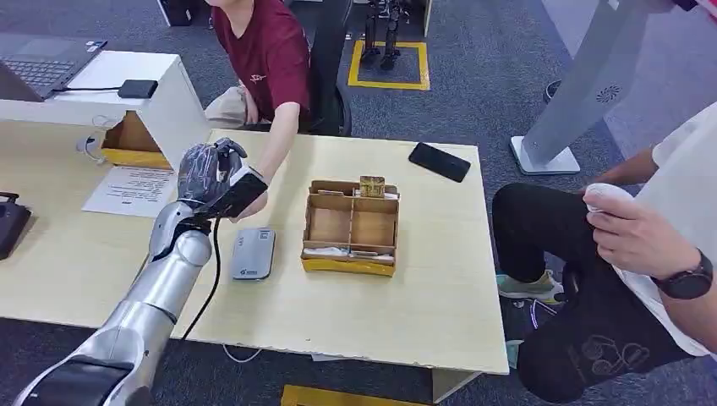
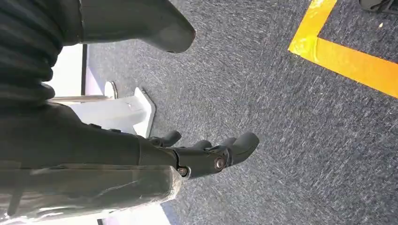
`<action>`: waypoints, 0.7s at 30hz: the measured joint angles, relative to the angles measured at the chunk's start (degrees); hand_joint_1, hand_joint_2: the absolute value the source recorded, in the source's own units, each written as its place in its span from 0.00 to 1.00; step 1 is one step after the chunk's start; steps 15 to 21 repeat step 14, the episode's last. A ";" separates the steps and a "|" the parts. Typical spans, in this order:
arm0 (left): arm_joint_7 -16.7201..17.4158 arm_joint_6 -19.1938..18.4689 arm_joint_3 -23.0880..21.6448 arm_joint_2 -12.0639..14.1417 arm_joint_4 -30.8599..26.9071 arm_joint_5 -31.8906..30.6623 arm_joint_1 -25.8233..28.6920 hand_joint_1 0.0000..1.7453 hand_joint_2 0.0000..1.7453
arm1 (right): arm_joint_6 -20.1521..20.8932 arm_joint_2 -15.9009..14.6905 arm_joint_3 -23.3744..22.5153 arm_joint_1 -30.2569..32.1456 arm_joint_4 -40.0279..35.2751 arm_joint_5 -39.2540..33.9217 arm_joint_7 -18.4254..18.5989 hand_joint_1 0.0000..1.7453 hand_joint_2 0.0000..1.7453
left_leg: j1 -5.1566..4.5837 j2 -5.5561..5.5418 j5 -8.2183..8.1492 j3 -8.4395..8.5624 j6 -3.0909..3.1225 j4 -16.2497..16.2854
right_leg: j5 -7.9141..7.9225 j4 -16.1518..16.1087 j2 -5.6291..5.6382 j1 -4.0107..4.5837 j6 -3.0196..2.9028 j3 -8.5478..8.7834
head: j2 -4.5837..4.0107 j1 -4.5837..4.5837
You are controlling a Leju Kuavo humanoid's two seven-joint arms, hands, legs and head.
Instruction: Pass the card to the sensor for recognition and then transmit it.
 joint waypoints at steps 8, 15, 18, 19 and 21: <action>-0.72 0.00 0.17 -0.24 2.71 0.13 -0.90 1.00 1.00 | 0.00 0.02 0.00 -0.03 0.00 0.00 0.00 0.00 1.00 | 0.00 0.00 0.00 -0.03 0.00 0.00 | 0.00 0.00 0.00 0.00 0.00 -0.02 | 0.00 -0.02; -0.74 0.02 0.20 -0.48 3.85 0.13 -1.38 1.00 1.00 | 0.00 0.02 0.00 -0.03 0.00 0.00 0.00 0.00 1.00 | 0.00 -0.01 0.00 -0.03 0.00 0.00 | 0.00 0.00 0.00 0.00 0.00 -0.02 | 0.00 -0.02; -0.74 0.02 0.20 -0.48 3.85 0.13 -1.38 1.00 1.00 | 0.00 0.02 0.00 -0.03 0.00 0.00 0.00 0.00 1.00 | 0.00 -0.01 0.00 -0.03 0.00 0.00 | 0.00 0.00 0.00 0.00 0.00 -0.02 | 0.00 -0.02; -0.74 0.02 0.20 -0.48 3.85 0.13 -1.38 1.00 1.00 | 0.00 0.02 0.00 -0.03 0.00 0.00 0.00 0.00 1.00 | 0.00 -0.01 0.00 -0.03 0.00 0.00 | 0.00 0.00 0.00 0.00 0.00 -0.02 | 0.00 -0.02; -0.74 0.02 0.20 -0.48 3.85 0.13 -1.38 1.00 1.00 | 0.00 0.02 0.00 -0.03 0.00 0.00 0.00 0.00 1.00 | 0.00 -0.01 0.00 -0.03 0.00 0.00 | 0.00 0.00 0.00 0.00 0.00 -0.02 | 0.00 -0.02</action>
